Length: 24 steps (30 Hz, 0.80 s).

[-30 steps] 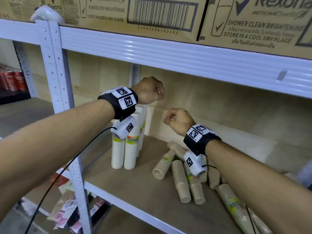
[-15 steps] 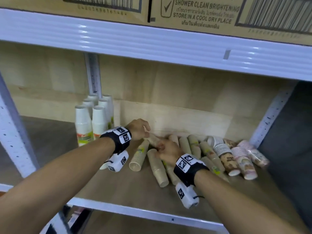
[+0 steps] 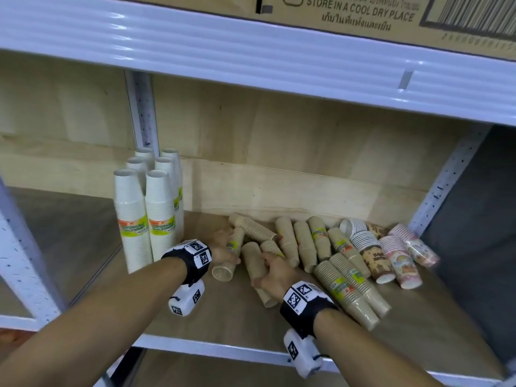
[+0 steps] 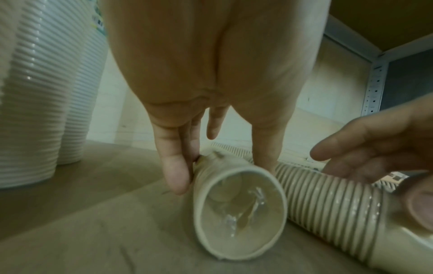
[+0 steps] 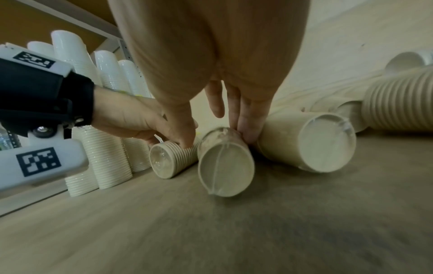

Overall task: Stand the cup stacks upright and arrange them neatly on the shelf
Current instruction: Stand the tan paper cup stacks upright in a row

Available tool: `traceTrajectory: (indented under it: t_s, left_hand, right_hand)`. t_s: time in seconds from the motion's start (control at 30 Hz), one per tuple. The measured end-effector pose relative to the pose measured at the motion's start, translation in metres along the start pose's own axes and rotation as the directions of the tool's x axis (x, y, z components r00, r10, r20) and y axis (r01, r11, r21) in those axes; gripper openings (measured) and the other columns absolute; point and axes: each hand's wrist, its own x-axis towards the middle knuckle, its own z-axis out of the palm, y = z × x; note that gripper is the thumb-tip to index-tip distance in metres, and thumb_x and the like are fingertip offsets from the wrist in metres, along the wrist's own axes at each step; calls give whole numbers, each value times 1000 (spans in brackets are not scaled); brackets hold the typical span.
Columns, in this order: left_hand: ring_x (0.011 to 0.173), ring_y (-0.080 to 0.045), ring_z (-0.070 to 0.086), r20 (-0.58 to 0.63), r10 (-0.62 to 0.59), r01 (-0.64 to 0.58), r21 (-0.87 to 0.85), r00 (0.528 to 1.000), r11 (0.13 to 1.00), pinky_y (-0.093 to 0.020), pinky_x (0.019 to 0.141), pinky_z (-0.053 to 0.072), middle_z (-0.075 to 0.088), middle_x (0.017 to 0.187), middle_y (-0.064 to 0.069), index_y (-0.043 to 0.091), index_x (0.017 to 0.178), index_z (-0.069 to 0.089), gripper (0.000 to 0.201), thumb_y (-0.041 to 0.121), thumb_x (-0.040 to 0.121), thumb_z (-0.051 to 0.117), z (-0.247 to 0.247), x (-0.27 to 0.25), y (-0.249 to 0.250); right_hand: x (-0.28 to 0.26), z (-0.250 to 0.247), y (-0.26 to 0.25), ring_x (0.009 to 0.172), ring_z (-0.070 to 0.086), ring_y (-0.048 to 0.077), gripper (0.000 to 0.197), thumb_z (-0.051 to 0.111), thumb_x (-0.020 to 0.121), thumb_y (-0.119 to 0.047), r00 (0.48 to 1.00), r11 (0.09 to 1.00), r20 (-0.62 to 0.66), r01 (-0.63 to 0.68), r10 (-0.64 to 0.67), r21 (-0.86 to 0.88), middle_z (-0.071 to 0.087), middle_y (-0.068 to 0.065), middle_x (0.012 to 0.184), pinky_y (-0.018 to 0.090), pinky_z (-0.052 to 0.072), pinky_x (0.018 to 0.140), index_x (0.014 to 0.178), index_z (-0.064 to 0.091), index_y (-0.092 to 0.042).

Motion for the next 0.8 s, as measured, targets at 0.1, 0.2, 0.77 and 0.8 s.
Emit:
traceTrajectory:
  t_s: [0.1,0.2,0.77,0.8]
  left_hand:
    - [115,-25,54,23,-51,52,-40,998,998,-37,86,50,47,135,-4,21,143,36,90,45,69,82,2,-2,0]
    - [88,-26,63,78,-119,129,-144,990,981,-35,56,57,53,115,-3,20,134,42,86,43,63,86,1,-8,5]
    - [91,-25,58,2,-133,128,-297,991,946,-30,54,54,53,116,-1,23,144,37,89,19,69,85,-20,-21,8]
    - [87,-23,58,-25,-121,110,-273,992,956,-26,52,51,54,110,0,20,141,40,84,19,70,84,-22,-21,9]
  right_hand:
    - [0,1,-1,116,57,20,74,78,73,-39,1000,999,14,-2,2,-50,61,2,127,30,47,94,139,50,-20]
    - [-1,2,0,125,50,23,81,79,76,-37,997,998,66,-32,36,-47,53,5,137,27,40,92,145,41,-17]
    - [21,-54,-24,94,64,25,40,69,79,-33,996,998,79,-41,46,-55,64,9,108,32,53,76,111,64,-9]
    - [24,-63,-29,93,63,25,37,69,79,-29,996,997,78,-42,46,-58,62,9,106,32,51,75,109,64,-8]
